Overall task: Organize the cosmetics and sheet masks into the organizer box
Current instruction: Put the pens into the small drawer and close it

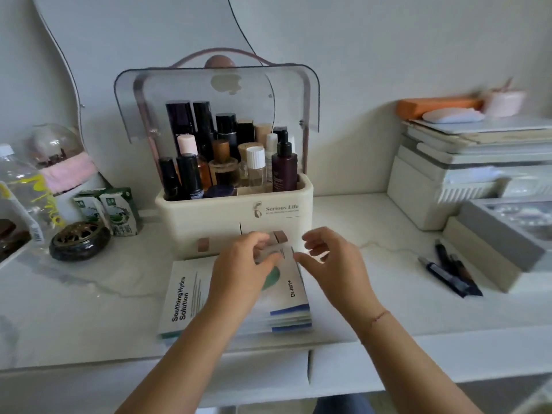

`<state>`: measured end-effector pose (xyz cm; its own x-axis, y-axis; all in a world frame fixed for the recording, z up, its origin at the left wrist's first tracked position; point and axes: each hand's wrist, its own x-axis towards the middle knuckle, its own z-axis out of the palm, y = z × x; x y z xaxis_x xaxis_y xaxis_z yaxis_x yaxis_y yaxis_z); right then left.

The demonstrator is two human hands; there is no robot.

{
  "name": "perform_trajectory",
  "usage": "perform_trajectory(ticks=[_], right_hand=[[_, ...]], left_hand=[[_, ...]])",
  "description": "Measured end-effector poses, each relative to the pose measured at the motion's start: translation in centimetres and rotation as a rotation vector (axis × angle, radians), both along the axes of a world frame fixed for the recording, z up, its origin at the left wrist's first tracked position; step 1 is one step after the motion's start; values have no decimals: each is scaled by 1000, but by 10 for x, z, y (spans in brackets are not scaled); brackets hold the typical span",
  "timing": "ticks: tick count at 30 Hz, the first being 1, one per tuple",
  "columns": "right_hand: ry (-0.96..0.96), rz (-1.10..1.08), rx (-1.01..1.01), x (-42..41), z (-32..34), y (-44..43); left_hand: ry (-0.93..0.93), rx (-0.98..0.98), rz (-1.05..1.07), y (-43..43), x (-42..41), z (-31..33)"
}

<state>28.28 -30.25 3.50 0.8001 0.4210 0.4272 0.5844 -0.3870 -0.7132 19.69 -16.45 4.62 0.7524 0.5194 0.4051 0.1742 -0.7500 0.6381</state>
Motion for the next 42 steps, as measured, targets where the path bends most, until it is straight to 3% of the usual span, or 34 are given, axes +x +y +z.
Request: perform_trajectory(ticks=[5,13,15,18,20,30,33,36,38,42], right_hand=[[-49,98,-55,1,4,33],[-176,71,7,4,10,35],[-188,80,13,-1,9,30],[-211,96,43,-15,6,16],[-231,112,69,-29,6,5],[-113,212,138,-74,1,-46],[-101,53,216,-56,0,-65],[-145,-305,181,-11,-9,-102],[-58,-510,107,19,-18,-131],[83,-603,-92,56,-34,-163]], left_hand=[[143,250,-38,6,-16,-7],[146,216,-152,11,-22,-18],[31,136,-139,8,-25,-19],[-376,53,37,7,-33,-20],[-539,45,115,7,-37,-20],[-537,98,-30,-6,-37,-10],[-546,168,-61,-25,-37,4],[-567,207,-206,-56,-34,22],[-571,198,-337,-82,-26,26],[-366,236,-517,-129,2,13]])
